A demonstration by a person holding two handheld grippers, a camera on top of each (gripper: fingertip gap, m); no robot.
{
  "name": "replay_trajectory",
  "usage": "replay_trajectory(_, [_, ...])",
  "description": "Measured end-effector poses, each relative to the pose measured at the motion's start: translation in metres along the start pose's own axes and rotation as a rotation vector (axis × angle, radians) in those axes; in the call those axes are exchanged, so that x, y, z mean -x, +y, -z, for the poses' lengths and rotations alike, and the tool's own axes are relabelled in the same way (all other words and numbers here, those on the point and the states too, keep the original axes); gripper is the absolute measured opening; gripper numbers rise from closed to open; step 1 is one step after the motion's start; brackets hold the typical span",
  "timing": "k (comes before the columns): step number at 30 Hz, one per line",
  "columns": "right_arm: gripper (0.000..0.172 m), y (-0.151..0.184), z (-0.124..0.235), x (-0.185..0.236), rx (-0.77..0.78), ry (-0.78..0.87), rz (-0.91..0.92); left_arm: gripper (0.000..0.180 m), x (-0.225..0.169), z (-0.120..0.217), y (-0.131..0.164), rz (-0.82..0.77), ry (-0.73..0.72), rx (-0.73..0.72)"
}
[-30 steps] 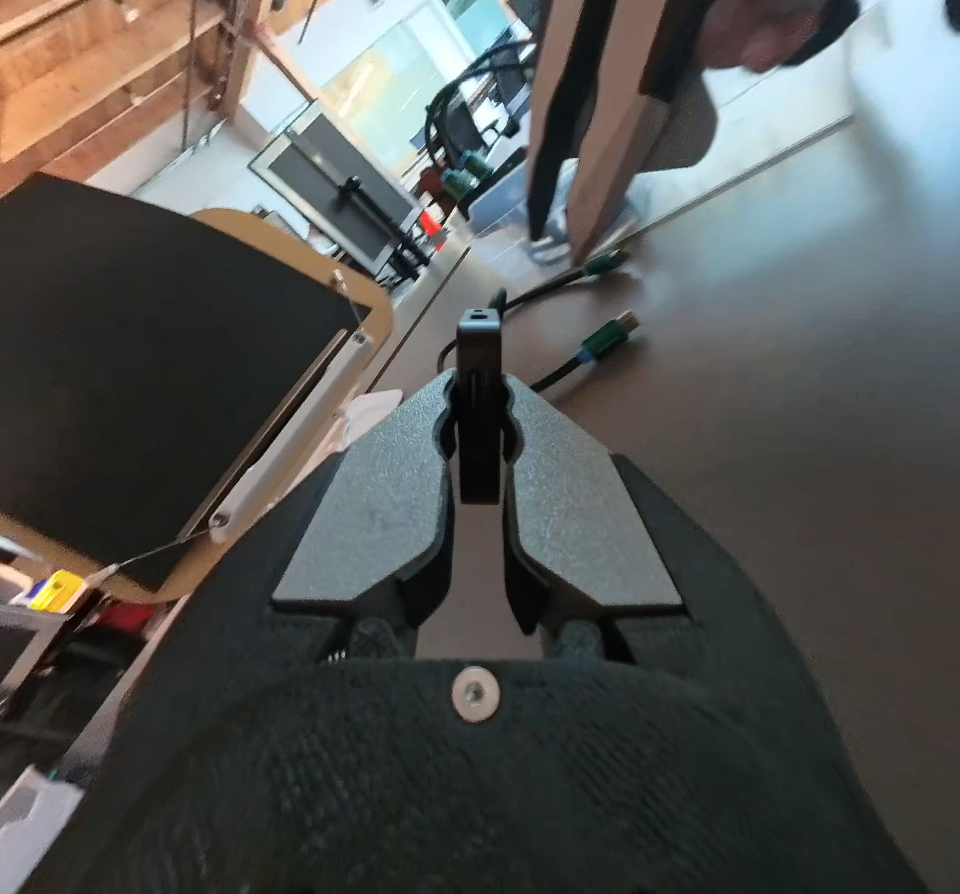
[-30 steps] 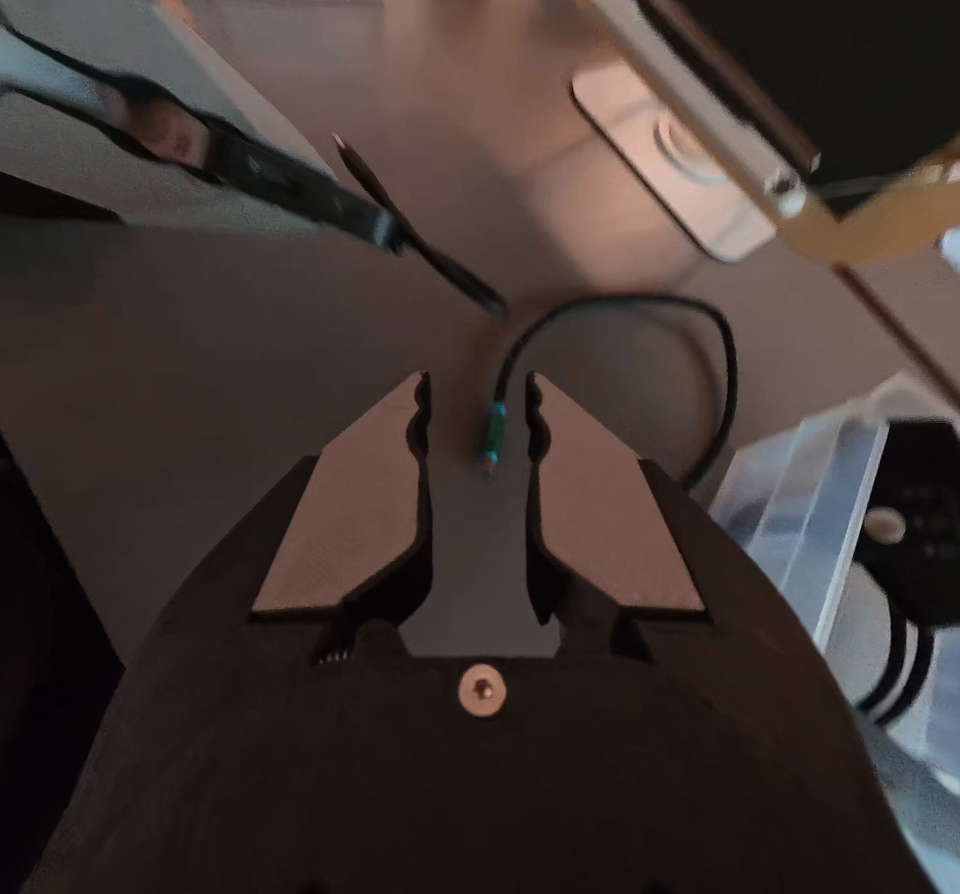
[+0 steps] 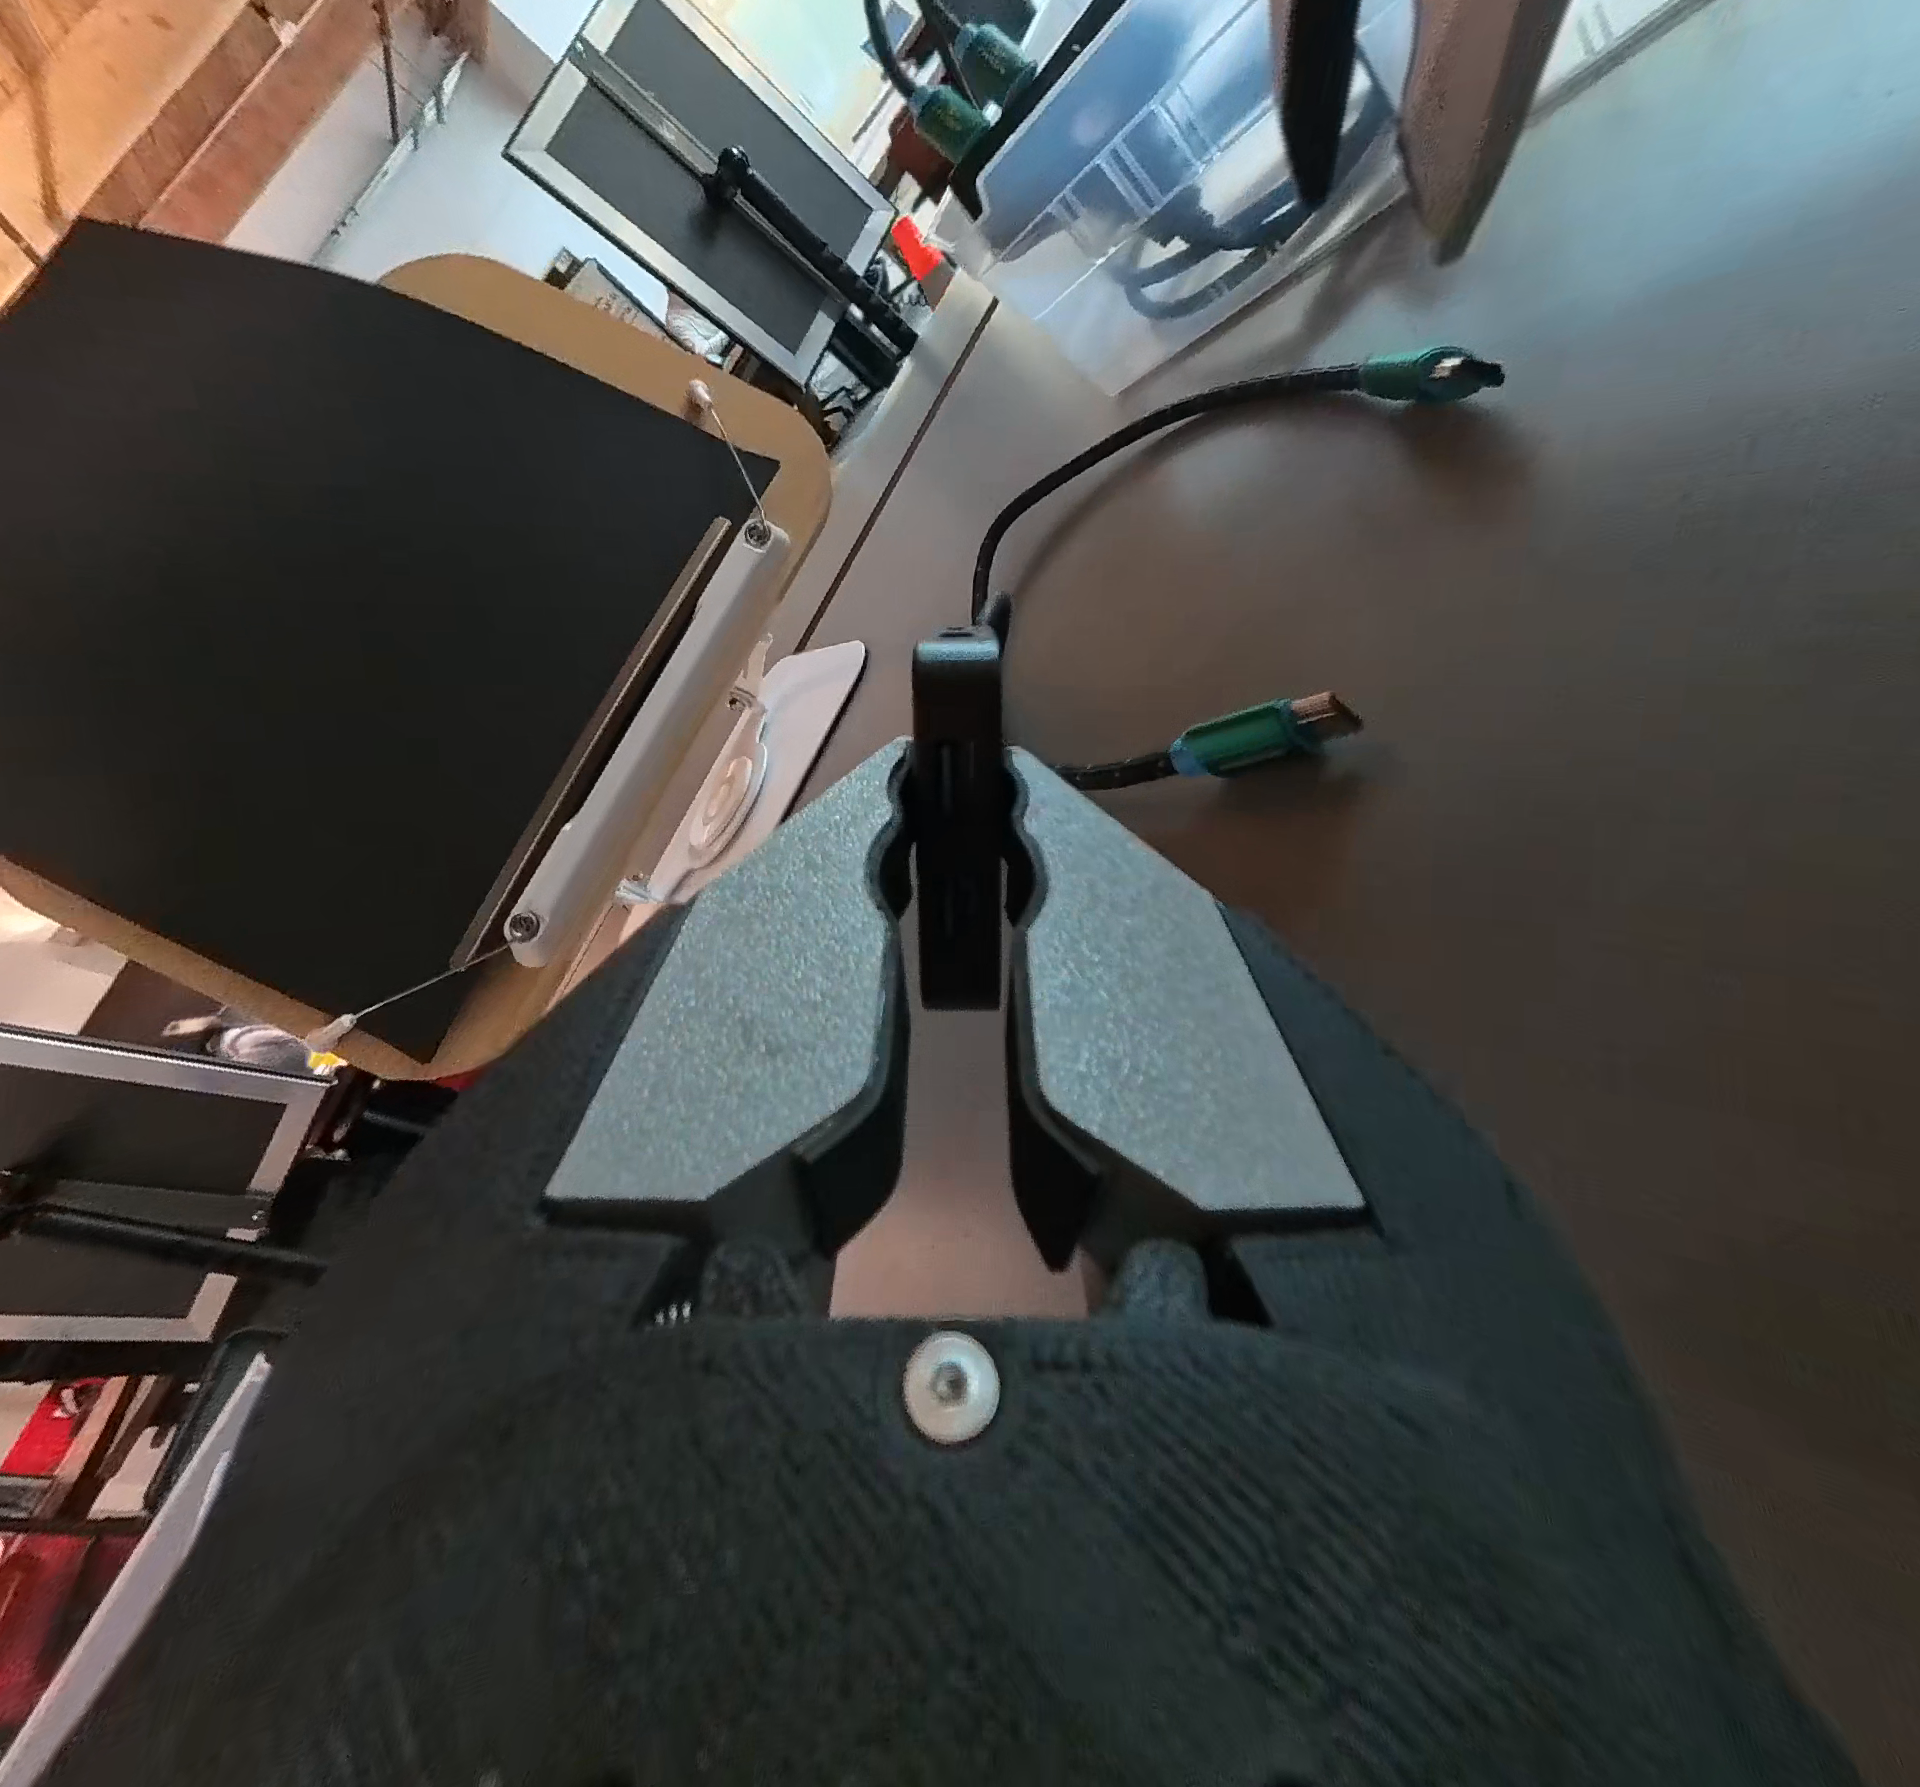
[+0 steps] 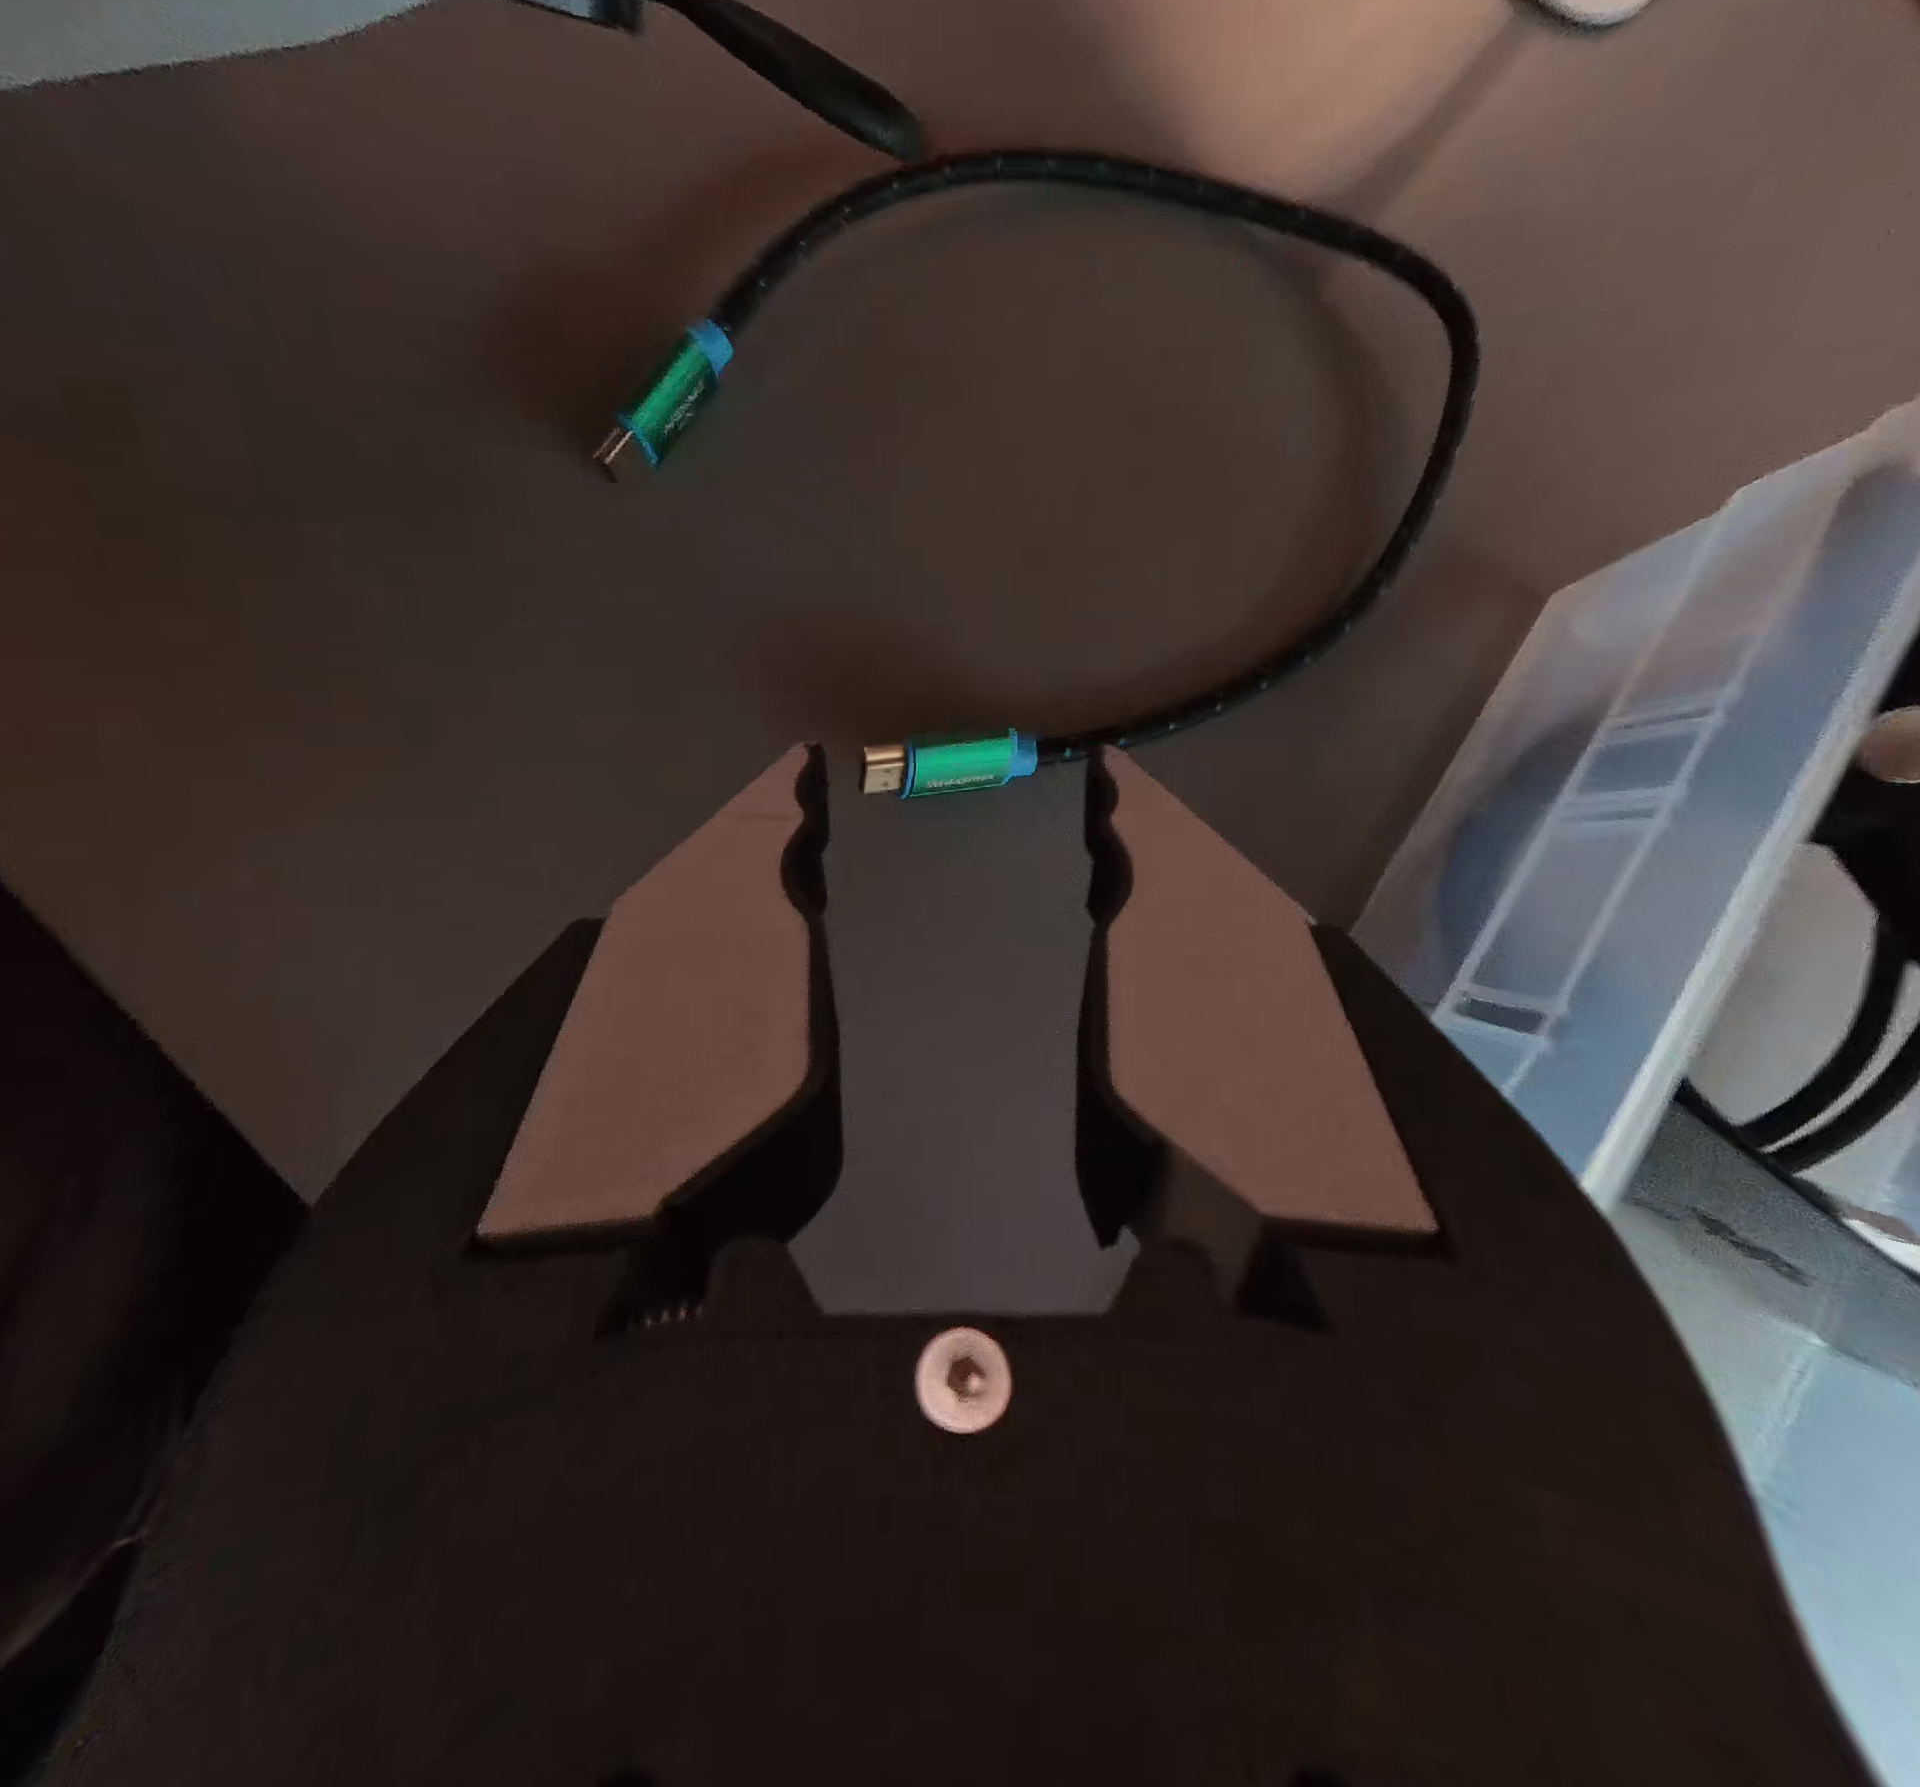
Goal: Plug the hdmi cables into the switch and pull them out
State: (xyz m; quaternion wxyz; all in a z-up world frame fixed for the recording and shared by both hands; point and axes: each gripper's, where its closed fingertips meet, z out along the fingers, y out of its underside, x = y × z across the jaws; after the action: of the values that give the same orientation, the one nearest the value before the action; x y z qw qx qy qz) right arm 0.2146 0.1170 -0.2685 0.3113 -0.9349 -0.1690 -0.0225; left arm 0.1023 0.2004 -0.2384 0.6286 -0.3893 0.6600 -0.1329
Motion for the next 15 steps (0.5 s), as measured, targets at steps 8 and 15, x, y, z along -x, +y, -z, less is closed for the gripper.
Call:
replay_trajectory(8, [0.036, 0.030, -0.035, 0.019, 0.186, -0.132, -0.062, 0.011, -0.005, 0.001, -0.003, -0.014, 0.020, -0.013])
replay_trajectory(15, [0.034, -0.010, 0.003, 0.113, 0.050, -0.633, 0.015, 0.011, -0.004, 0.004, -0.009, -0.050, 0.006, -0.044])
